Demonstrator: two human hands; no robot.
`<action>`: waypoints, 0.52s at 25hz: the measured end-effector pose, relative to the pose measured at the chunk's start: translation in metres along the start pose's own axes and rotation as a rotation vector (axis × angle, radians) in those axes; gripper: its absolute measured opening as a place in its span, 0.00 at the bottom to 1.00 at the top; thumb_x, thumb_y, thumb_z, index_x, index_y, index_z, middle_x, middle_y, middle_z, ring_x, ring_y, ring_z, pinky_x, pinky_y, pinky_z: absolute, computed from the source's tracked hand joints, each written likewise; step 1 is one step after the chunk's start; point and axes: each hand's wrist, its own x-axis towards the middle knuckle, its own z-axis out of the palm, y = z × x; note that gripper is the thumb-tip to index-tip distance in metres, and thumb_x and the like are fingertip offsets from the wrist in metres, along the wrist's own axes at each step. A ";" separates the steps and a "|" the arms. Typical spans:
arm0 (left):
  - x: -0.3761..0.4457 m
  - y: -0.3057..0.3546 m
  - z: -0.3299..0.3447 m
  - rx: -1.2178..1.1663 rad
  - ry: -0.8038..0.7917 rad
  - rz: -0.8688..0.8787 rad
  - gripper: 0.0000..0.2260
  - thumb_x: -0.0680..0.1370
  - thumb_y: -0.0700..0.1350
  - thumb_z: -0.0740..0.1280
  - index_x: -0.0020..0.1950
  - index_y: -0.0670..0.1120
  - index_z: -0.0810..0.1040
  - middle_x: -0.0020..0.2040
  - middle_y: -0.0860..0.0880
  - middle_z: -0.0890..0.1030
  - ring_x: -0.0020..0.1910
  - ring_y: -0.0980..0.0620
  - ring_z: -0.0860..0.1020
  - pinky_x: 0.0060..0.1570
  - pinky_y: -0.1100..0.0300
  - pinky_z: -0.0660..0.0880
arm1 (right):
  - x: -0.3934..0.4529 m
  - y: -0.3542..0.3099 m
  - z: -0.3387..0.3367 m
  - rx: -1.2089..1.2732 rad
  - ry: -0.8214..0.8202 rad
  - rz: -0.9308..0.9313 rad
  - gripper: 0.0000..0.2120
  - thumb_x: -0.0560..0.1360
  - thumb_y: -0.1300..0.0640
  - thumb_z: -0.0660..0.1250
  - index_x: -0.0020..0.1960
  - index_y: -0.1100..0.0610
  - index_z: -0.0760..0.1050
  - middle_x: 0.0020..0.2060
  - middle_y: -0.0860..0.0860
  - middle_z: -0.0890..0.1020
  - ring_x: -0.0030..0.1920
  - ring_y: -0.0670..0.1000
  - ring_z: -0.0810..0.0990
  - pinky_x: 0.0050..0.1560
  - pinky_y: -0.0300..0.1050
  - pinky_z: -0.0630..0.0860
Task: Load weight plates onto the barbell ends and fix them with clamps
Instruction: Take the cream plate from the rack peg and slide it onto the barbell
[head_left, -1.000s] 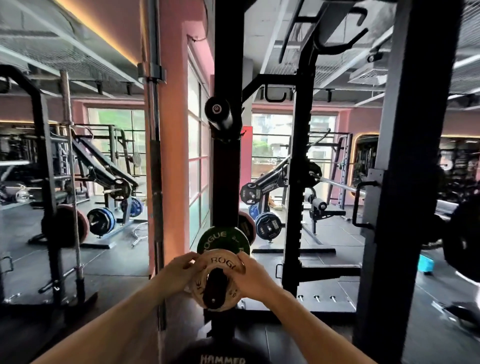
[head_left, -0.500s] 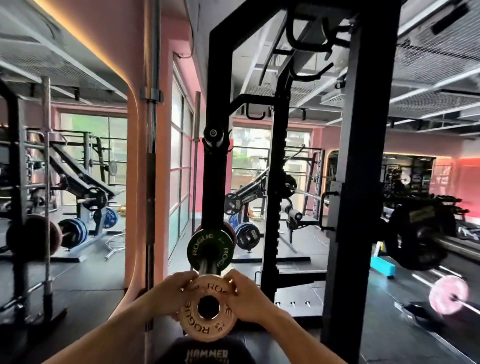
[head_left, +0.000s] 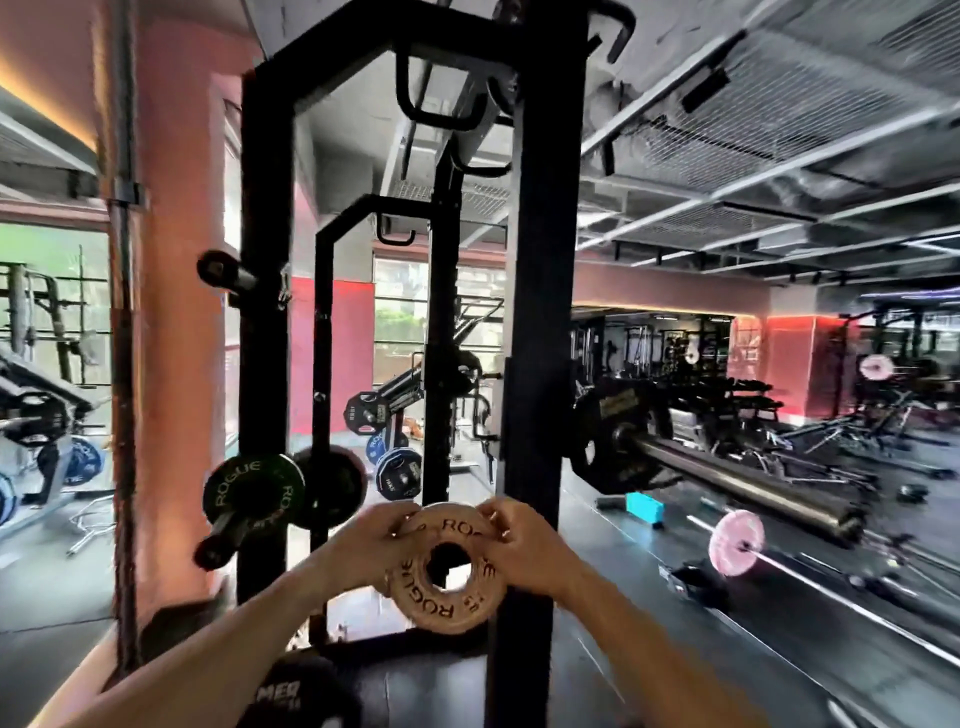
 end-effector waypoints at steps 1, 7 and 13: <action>0.008 0.021 0.030 -0.028 -0.014 0.023 0.11 0.80 0.46 0.71 0.47 0.39 0.77 0.33 0.49 0.76 0.30 0.55 0.77 0.27 0.59 0.74 | -0.020 0.013 -0.032 -0.010 0.030 0.013 0.12 0.72 0.51 0.73 0.54 0.51 0.78 0.45 0.48 0.85 0.43 0.44 0.82 0.47 0.40 0.79; 0.046 0.139 0.188 -0.195 -0.095 0.160 0.16 0.78 0.50 0.71 0.46 0.36 0.75 0.35 0.49 0.75 0.34 0.55 0.74 0.35 0.57 0.72 | -0.124 0.073 -0.182 -0.048 0.224 0.100 0.13 0.74 0.57 0.75 0.57 0.54 0.79 0.50 0.52 0.86 0.52 0.53 0.85 0.55 0.51 0.81; 0.074 0.218 0.267 -0.152 -0.103 0.201 0.12 0.78 0.50 0.71 0.46 0.42 0.76 0.34 0.49 0.78 0.30 0.46 0.83 0.26 0.48 0.81 | -0.186 0.103 -0.267 -0.041 0.367 0.127 0.14 0.75 0.63 0.72 0.59 0.53 0.80 0.46 0.46 0.86 0.45 0.40 0.84 0.44 0.33 0.78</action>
